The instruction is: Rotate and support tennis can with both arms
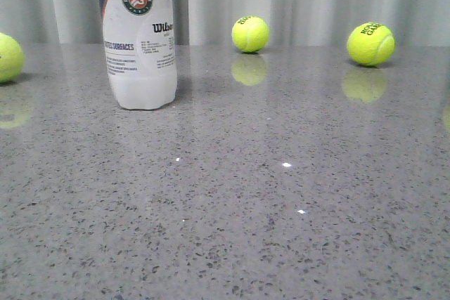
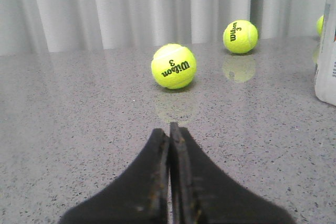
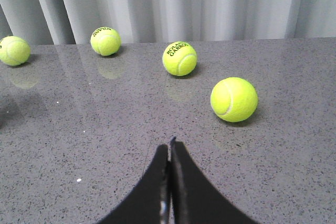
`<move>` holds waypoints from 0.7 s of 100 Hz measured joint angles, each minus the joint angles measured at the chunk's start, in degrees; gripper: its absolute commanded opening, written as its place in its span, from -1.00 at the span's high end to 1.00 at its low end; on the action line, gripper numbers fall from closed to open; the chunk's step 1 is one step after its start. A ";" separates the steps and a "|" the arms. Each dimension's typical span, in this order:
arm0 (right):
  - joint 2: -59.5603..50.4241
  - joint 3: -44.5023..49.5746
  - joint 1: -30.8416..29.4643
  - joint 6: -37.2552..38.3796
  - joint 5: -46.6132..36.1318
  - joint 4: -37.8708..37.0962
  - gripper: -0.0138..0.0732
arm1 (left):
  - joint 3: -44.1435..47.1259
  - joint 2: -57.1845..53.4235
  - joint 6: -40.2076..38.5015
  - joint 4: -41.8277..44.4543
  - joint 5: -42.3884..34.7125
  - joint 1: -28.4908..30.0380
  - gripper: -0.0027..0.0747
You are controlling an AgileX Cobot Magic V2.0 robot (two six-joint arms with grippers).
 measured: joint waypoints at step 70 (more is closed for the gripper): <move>0.00 0.49 0.00 0.00 -0.03 0.00 0.83 | 0.00 0.00 -0.12 0.10 0.00 0.00 0.99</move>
